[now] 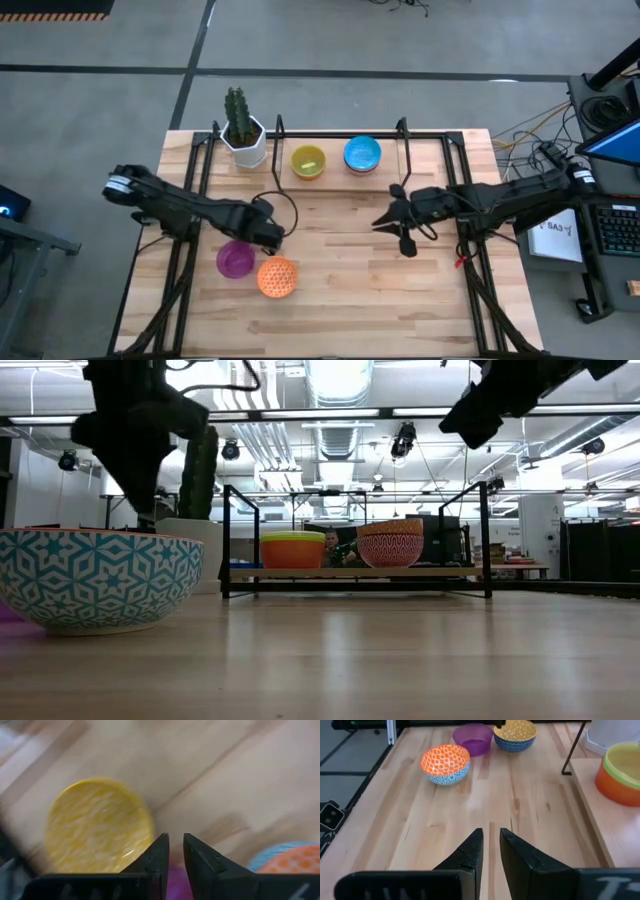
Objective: Place and stack bowls onto a shelf
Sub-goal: Stack the yellow patterned bowl on the blue bowl on the shelf
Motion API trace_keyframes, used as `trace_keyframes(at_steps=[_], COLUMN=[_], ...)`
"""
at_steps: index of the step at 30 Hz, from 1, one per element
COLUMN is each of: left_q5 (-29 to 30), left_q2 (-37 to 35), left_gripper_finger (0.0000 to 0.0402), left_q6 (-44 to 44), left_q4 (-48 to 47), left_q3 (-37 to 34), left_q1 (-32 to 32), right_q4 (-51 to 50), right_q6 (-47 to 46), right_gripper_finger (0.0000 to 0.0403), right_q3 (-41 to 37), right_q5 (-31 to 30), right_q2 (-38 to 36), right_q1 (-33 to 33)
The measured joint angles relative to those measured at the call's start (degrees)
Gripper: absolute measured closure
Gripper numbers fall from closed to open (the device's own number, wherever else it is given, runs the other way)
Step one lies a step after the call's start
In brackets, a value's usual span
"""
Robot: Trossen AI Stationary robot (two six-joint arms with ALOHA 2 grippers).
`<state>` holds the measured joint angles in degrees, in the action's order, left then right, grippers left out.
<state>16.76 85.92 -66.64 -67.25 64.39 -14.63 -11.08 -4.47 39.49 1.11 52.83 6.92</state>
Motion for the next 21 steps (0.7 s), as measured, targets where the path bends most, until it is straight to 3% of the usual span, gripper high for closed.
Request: trace_keyframes(at_steps=[4,12,21], left_q5=[-0.82,-1.66,-1.57], left_q2=[0.92,1.00,1.06], left_gripper_finger=[0.0340,0.0261,0.0261], left_q6=[-4.64,-5.63,-7.21], left_q4=[-6.51,-2.17,6.98], left_q3=[1.45,-1.53,-8.55], left_q1=[0.11,1.06,3.21], right_q4=[1.58,2.94,2.92], right_q6=[0.89,3.34,5.18], right_gripper_finger=[0.0349,0.0349,0.0349], right_q3=[-2.44,-3.40,-3.40], right_q5=[0.03,0.32,0.37], right_q2=[-1.62,-2.59,-2.52], right_q1=[-0.02,-0.02,-0.02])
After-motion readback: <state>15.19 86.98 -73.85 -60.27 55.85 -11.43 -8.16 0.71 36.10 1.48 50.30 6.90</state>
